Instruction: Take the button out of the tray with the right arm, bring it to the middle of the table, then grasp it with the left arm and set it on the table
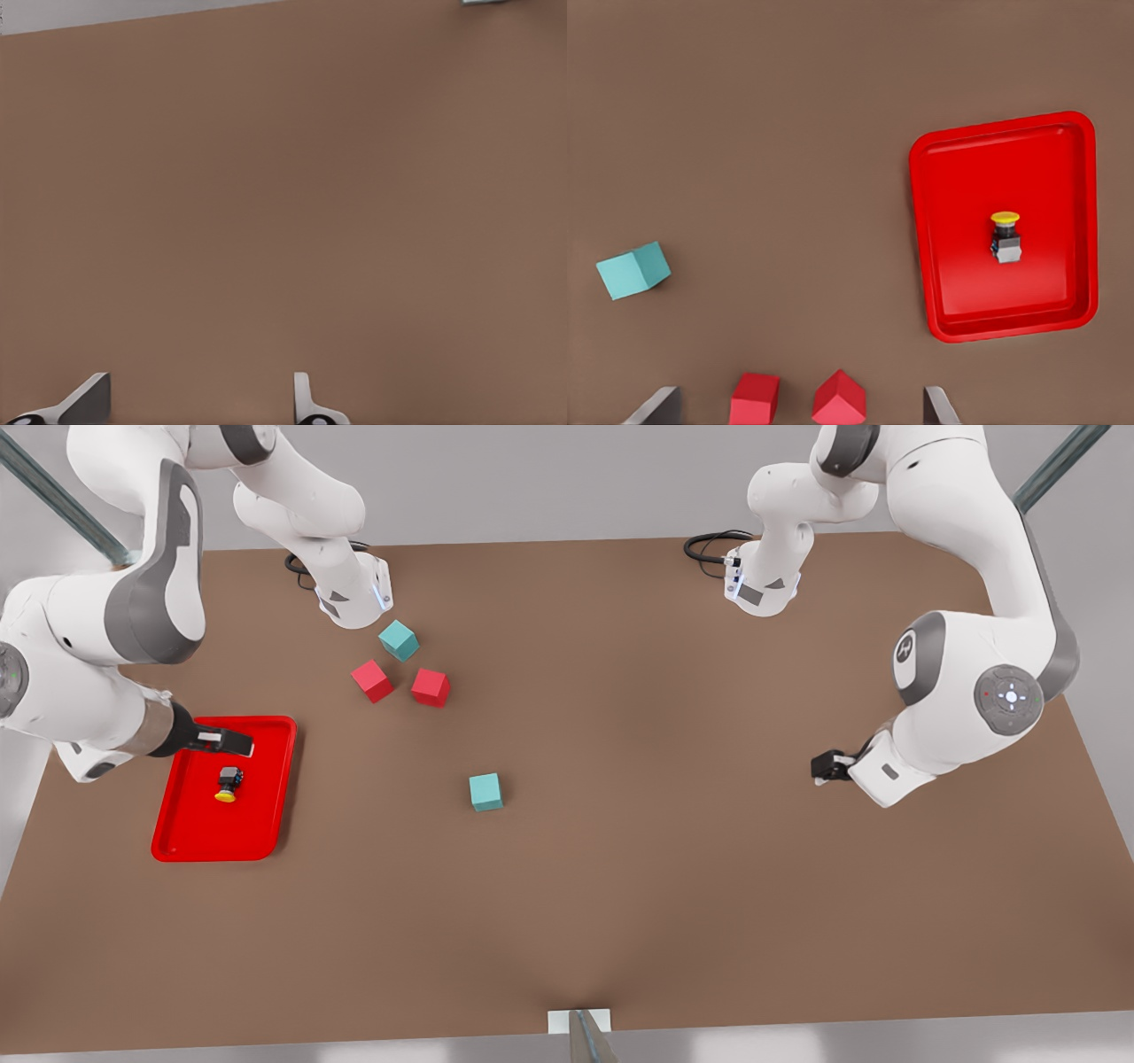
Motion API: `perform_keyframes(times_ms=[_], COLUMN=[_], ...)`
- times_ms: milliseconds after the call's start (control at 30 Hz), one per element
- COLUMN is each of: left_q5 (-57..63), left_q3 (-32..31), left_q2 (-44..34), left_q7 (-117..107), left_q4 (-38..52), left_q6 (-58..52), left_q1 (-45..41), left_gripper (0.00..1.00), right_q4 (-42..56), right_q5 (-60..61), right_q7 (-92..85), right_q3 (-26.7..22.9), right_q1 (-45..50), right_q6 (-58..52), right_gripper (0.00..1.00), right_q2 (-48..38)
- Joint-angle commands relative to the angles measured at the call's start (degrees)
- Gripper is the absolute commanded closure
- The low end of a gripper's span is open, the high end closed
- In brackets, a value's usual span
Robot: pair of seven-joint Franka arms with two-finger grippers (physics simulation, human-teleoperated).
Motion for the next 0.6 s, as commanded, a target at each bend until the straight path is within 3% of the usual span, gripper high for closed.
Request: perform_keyframes(times_ms=[0,200,333,400,467,567], left_q5=[0.5,2.2,4.4,4.1,4.0,4.2], left_q3=[-0.1,0.3,-0.5,-1.5,-1.9,-1.9], left_q2=[0.1,0.9,4.2,3.3,3.5,3.9], left_q7=[-1.8,-5.7,-6.8,-6.9,-7.4,-7.3], left_q4=[0.1,2.4,1.7,1.8,1.8,1.7], left_q6=[0.3,0.1,1.0,0.4,0.4,0.6], left_q1=[0.0,-1.1,-1.1,-1.7,-1.6,-1.5], left_gripper=[0.00,0.00,0.00,0.00,0.00,0.00], right_q4=[0.1,-0.2,-0.8,-7.0,-24.8,-30.0], right_q5=[1.3,-1.6,-6.1,-6.3,-6.4,-7.3], right_q7=[-6.6,-6.6,-6.9,-11.0,-12.7,-13.1], right_q3=[0.1,0.1,-0.5,-0.4,0.0,0.1], right_q1=[0.4,3.1,-1.7,-7.5,-10.4,-11.3], right_q6=[6.6,9.2,4.8,5.3,15.5,16.1], right_gripper=[0.00,0.00,0.00,0.00,0.00,0.00], right_q2=[2.8,6.8,6.6,3.2,-6.6,-7.0])
